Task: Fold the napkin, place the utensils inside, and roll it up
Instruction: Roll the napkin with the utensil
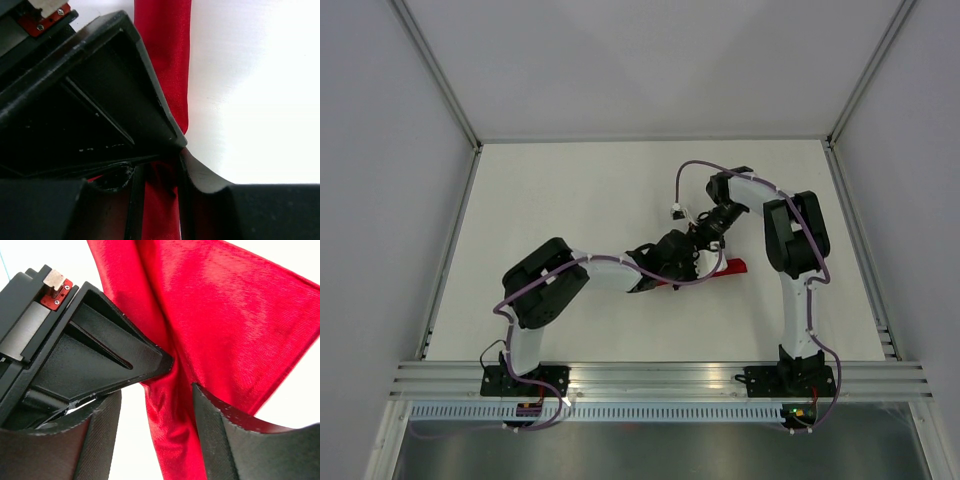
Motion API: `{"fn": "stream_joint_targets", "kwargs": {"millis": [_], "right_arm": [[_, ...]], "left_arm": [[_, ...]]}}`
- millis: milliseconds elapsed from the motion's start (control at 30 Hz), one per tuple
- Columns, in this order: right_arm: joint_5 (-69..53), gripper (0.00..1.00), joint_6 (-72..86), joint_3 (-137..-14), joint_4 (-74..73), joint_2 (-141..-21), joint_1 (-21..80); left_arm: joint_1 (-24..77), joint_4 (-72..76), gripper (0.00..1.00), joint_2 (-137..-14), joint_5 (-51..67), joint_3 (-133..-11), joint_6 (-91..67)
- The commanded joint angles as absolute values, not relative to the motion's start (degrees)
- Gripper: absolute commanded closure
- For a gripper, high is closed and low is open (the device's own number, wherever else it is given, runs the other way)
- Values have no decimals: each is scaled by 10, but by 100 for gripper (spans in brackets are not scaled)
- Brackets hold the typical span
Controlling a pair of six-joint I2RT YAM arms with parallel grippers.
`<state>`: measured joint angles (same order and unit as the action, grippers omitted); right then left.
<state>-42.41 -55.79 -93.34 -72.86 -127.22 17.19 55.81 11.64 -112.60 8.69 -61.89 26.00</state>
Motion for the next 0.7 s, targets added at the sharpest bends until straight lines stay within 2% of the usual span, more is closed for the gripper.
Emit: {"fn": "stream_joint_targets", "kwargs": {"millis": [0, 300, 567, 667], "right_arm": [[-406, 34, -537, -940, -620, -1247, 166], [-471, 33, -447, -960, -581, -1200, 117], [-543, 33, -302, -865, -408, -1086, 12], [-586, 33, -337, -852, -438, -1065, -36]], "left_arm": [[554, 17, 94, -1176, 145, -613, 243], [527, -66, 96, -1199, 233, -669, 223], [485, -121, 96, -1225, 322, -714, 180], [467, -140, 96, -1237, 352, -734, 164]]}}
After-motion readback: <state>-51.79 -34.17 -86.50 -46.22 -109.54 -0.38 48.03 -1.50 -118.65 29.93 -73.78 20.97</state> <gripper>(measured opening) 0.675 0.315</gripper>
